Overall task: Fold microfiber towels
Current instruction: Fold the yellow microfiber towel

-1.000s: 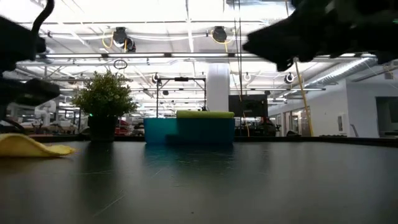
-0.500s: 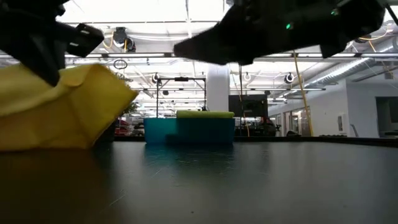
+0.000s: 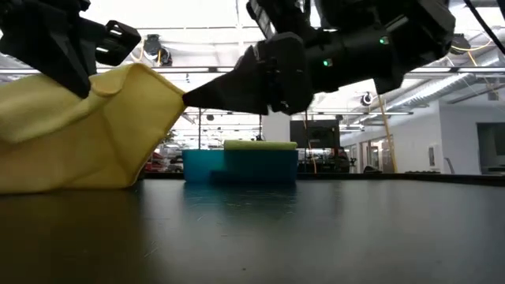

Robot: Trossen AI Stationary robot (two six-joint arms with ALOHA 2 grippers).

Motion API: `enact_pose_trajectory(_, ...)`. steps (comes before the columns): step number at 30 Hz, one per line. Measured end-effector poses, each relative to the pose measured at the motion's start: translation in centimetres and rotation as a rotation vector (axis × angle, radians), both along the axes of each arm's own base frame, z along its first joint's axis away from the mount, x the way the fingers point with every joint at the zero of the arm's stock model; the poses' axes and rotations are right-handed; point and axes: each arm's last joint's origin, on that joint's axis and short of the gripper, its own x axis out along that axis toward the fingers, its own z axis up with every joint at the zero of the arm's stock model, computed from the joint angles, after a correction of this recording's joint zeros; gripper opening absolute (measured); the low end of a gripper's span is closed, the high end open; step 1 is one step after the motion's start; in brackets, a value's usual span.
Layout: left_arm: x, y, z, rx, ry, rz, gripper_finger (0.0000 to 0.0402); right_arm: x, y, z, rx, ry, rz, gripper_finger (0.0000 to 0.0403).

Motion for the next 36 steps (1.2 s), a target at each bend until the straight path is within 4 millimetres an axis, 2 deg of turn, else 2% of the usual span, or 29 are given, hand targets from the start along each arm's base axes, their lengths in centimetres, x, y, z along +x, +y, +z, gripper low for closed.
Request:
enact_pose_trajectory(5,0.1,0.0,0.0,-0.001,-0.008,-0.005,0.0007,0.3,-0.4,0.2,0.059,-0.002,-0.026,0.0160)
enact_pose_trajectory(12,0.3,-0.1,0.2,0.000,-0.041,-0.024,0.0011,0.2,-0.2,0.1,0.033,0.013,-0.012,0.0148)
enact_pose_trajectory(17,0.3,0.0,0.2,0.000,-0.039,-0.023,0.0005,-0.1,0.8,0.2,-0.031,-0.001,0.031,0.0080)
enact_pose_trajectory(19,0.3,0.0,0.2,0.000,-0.038,-0.022,0.0013,-0.1,1.1,0.2,-0.050,-0.002,0.042,0.0036)
enact_pose_trajectory(21,0.3,0.0,0.2,-0.004,-0.037,-0.017,0.0026,-0.2,1.3,0.2,-0.076,-0.007,0.047,0.0010)
enact_pose_trajectory(24,0.3,0.0,0.2,-0.011,-0.027,-0.002,0.0047,-0.5,1.7,0.6,-0.114,-0.008,-0.007,0.0005)
enact_pose_trajectory(29,-1.2,0.3,0.7,-0.013,0.080,0.076,0.0073,-2.3,2.4,1.6,-0.232,0.146,-0.132,0.0001)
enact_pose_trajectory(33,-1.8,-0.2,0.8,-0.071,0.108,0.096,0.0077,-3.9,3.4,2.7,-0.212,0.228,-0.157,0.0001)
enact_pose_trajectory(36,-2.0,-0.5,0.7,-0.102,0.134,0.084,0.0076,-4.6,4.1,2.7,-0.191,0.260,-0.145,0.0001)
